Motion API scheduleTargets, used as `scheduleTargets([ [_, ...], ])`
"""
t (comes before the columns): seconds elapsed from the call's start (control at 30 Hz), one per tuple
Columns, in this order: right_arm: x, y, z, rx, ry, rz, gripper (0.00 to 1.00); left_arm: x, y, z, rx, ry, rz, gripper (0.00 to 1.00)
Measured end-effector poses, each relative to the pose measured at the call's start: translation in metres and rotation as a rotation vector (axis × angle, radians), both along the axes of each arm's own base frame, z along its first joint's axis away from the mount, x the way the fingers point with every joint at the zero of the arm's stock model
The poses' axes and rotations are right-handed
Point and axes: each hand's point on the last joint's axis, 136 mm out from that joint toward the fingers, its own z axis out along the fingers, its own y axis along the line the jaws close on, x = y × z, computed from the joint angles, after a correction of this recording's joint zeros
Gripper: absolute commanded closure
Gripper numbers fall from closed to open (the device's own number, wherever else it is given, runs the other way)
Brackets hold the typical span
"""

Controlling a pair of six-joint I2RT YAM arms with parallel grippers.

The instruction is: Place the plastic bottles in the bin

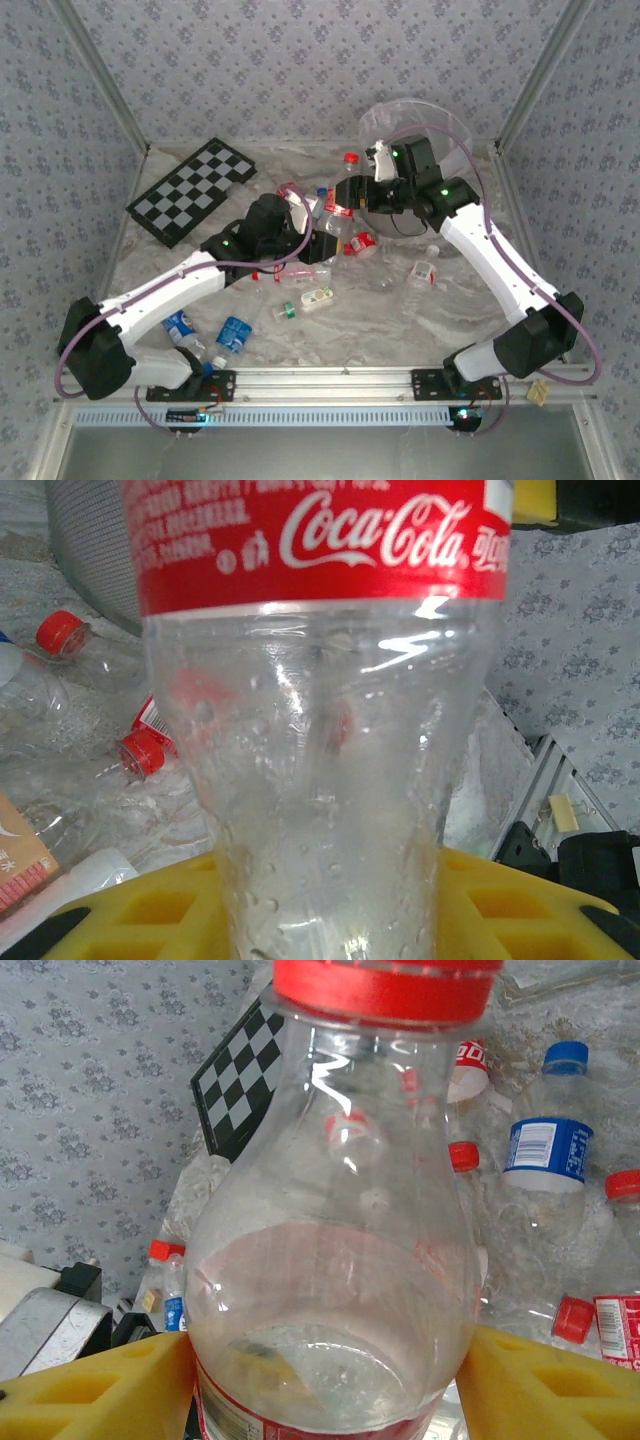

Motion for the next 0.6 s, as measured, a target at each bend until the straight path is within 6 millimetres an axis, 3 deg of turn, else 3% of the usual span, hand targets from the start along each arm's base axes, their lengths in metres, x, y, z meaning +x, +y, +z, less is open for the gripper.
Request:
scheduleTargets([
  [0.17, 0.001, 0.000, 0.003, 0.011, -0.009, 0.008, 0.47, 0.002, 0.001, 0.001, 0.002, -0.014, 0.009, 0.45],
  [0.33, 0.004, -0.001, 0.012, 0.013, -0.043, 0.013, 0.50, 0.003, 0.000, 0.008, -0.006, -0.056, 0.007, 0.20],
  [0.43, 0.010, -0.008, 0.027, 0.013, -0.088, 0.003, 0.51, 0.002, 0.005, 0.021, -0.016, -0.101, 0.016, 0.09],
  [0.6, 0.029, -0.042, 0.077, -0.002, -0.220, -0.085, 0.53, -0.002, 0.027, 0.039, 0.005, -0.163, 0.064, 0.05],
])
